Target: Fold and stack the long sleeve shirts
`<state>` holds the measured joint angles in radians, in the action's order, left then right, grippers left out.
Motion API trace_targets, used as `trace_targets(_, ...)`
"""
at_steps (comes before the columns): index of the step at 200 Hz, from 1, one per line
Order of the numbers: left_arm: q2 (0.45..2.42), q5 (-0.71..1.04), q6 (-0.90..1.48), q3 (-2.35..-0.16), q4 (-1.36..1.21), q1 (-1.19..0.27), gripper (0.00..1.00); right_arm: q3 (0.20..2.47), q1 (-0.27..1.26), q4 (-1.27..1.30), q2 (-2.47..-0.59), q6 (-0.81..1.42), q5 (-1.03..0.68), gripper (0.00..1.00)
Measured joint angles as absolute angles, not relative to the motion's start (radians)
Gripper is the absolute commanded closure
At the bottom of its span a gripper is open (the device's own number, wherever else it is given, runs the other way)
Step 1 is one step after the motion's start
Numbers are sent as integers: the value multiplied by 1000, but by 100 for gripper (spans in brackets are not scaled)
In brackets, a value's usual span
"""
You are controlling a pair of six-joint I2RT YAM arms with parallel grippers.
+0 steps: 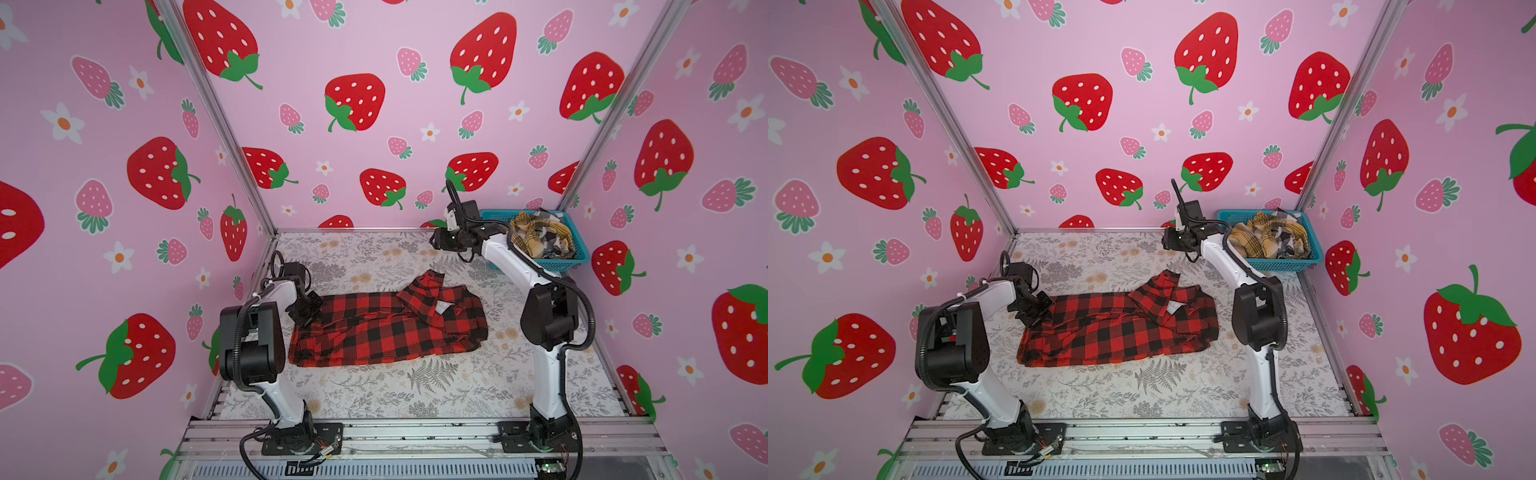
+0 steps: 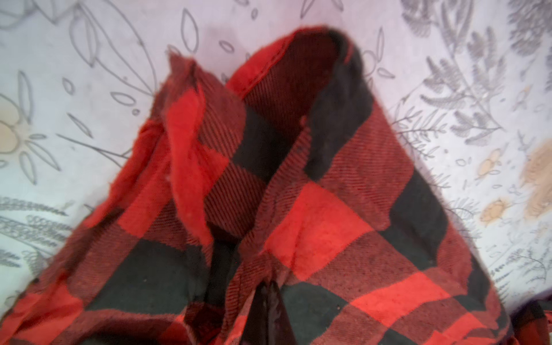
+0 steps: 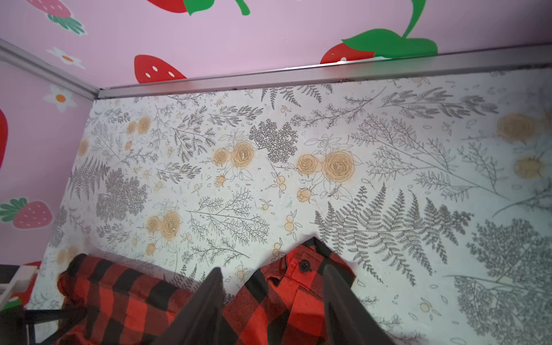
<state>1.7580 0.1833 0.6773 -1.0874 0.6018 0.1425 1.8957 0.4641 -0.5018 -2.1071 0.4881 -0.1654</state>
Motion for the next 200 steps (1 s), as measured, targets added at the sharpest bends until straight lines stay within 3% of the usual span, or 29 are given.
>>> trace_targets(47,1758,184,676,-1100,604,142,100,1670,423,-517,-2127,541,-216,48)
trace_targets(126,1758,184,671,-1102,604,142,100,1649,405,-404,-2228,601,-394,61)
trace_targets(166,1758,184,661,-1115,606,142,100,1652,396,-354,-2258,634,-461,96)
trace_targets(200,1748,188,659,-1129,619,142,100,1652,392,-297,-2247,655,-498,100)
